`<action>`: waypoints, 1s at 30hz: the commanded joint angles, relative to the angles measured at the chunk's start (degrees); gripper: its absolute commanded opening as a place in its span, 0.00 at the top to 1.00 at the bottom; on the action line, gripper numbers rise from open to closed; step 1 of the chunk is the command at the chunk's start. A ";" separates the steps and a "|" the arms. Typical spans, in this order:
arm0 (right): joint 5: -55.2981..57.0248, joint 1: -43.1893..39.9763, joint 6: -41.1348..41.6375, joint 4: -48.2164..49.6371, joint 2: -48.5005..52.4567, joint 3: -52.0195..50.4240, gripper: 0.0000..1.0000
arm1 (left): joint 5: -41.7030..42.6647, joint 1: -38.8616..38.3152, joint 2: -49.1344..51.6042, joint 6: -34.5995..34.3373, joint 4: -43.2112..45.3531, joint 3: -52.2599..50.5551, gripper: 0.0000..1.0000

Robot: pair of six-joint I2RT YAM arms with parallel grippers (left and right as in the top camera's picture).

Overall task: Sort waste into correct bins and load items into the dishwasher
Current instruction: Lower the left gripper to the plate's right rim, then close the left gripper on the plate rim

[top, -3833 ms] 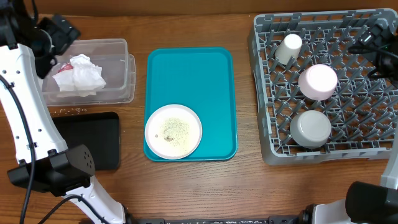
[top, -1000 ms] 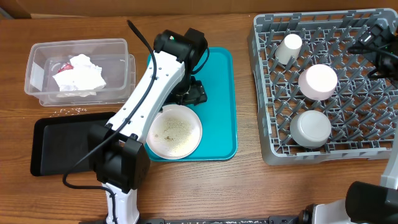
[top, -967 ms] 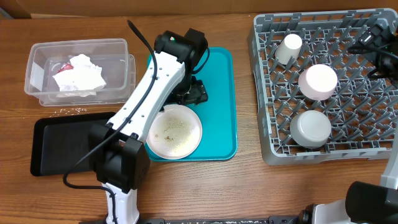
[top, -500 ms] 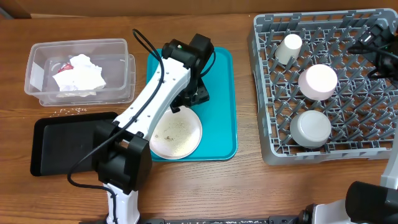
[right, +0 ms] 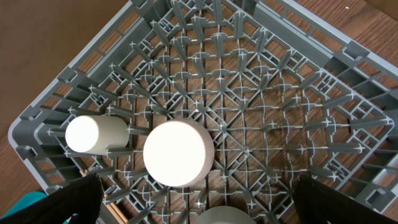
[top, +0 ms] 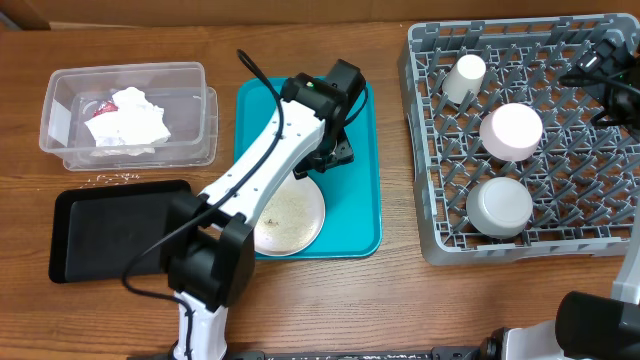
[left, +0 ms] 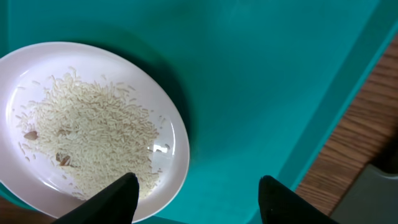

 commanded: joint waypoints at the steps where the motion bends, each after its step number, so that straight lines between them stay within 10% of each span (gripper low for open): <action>1: 0.55 -0.13 0.28 0.28 -0.20 0.46 0.00 | -1.62 -0.24 4.13 1.79 -0.22 -0.59 0.37; 30: 0.55 -0.13 0.26 0.28 -0.20 0.46 0.00 | -6.95 -0.22 7.32 10.32 0.11 -0.09 0.36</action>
